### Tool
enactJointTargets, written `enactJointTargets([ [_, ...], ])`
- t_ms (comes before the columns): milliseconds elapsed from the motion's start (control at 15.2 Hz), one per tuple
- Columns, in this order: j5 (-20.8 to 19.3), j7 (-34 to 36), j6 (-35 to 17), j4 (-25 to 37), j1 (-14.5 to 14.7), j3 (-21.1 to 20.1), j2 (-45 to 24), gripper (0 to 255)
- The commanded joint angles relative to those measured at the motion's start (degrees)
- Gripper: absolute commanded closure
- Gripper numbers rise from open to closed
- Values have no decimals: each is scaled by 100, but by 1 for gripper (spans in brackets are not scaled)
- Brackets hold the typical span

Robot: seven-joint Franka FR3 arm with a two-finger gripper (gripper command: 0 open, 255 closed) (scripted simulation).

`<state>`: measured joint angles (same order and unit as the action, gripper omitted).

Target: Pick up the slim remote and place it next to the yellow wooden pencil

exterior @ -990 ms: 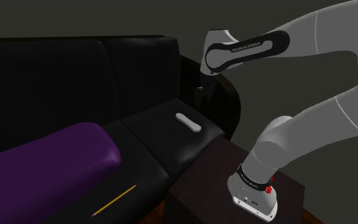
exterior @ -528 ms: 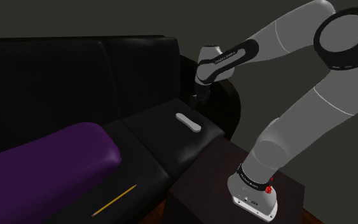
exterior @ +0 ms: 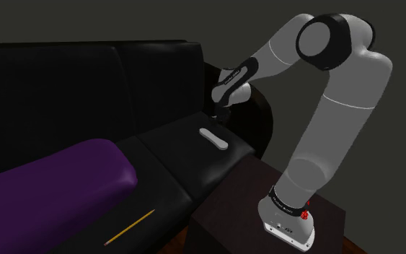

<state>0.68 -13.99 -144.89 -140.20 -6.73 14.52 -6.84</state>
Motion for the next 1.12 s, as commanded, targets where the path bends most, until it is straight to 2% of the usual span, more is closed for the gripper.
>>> enactJointTargets([
  [0, 242, -201, -238, 243, -71, -28, -483, 0],
  [264, 694, -590, -598, 828, -335, -194, -1439, 0],
  [792, 916, -752, -1076, 934, -491, -387, -2028, 0],
  [1056, 915, -751, -1076, 934, -492, -388, -2028, 0],
])
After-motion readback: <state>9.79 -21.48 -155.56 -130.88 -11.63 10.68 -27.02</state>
